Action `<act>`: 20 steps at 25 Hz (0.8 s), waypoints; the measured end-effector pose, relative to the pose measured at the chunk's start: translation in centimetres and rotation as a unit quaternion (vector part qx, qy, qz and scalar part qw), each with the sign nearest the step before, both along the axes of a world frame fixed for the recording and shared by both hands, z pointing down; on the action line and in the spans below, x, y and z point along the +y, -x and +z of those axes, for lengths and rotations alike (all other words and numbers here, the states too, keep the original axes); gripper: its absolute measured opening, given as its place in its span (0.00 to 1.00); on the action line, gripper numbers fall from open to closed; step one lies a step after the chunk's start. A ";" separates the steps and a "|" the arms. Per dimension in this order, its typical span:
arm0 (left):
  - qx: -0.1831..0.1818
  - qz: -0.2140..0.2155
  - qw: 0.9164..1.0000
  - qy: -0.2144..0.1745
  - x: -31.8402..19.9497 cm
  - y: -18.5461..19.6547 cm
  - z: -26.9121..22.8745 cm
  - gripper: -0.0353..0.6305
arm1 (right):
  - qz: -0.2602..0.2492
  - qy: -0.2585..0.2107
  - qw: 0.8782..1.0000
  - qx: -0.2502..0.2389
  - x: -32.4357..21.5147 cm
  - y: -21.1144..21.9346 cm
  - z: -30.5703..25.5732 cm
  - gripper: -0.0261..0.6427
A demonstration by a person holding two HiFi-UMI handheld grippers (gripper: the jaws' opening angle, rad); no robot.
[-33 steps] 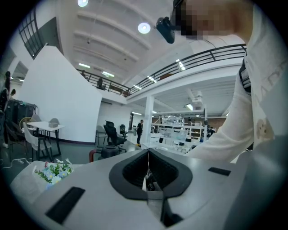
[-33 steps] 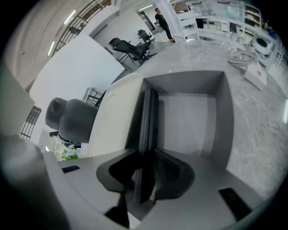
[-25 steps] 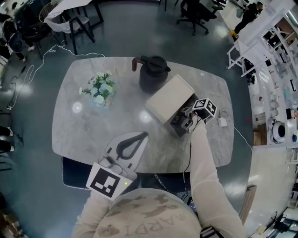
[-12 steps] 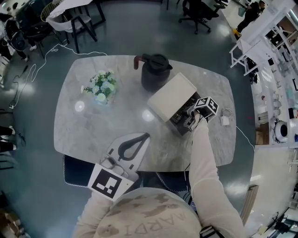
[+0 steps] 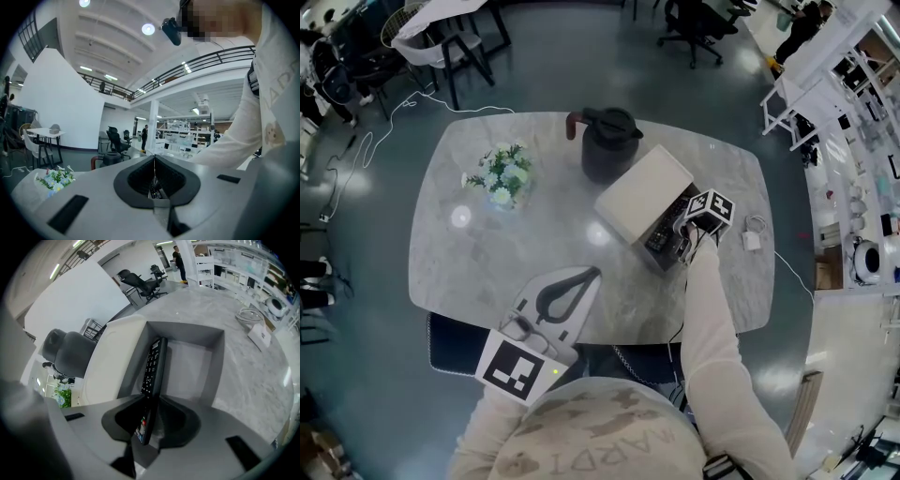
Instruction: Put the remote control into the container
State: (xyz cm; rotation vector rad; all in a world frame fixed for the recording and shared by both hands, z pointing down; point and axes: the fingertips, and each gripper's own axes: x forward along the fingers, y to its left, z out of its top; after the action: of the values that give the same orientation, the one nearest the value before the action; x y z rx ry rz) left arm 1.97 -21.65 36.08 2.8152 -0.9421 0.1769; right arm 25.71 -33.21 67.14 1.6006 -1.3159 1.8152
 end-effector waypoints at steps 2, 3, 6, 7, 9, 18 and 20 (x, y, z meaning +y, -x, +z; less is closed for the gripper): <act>0.000 -0.002 1.000 0.001 0.1 0.0 -0.1 0.07 | -0.008 0.006 1.000 -0.008 0.2 0.1 -0.1 0.18; 0.000 -0.002 1.000 0.001 0.1 0.0 -0.1 0.07 | -0.008 0.009 1.000 -0.014 0.4 0.2 -0.1 0.18; 0.001 -0.001 1.000 0.000 0.2 -0.2 -0.1 0.07 | -0.006 0.020 1.000 -0.018 0.7 0.2 0.1 0.18; 0.001 -0.001 1.000 0.000 0.3 -0.2 -0.1 0.07 | -0.007 0.020 1.000 -0.013 0.8 0.1 0.2 0.18; 0.001 -0.001 1.000 -0.001 0.3 -0.3 0.0 0.07 | -0.006 0.013 1.000 -0.002 0.6 -0.1 0.4 0.18; -0.005 0.000 1.000 -0.001 0.7 -0.7 0.0 0.07 | 0.005 -0.002 1.000 -0.007 0.0 0.5 0.5 0.18; -0.006 0.001 1.000 -0.001 0.8 -0.8 -0.1 0.07 | -0.022 0.008 1.000 0.010 0.3 0.3 0.4 0.18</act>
State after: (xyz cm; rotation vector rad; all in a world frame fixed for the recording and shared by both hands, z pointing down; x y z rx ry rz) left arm 2.76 -20.90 35.99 2.8206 -0.9431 0.1918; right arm 25.43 -32.92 67.57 1.5651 -1.3156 1.7755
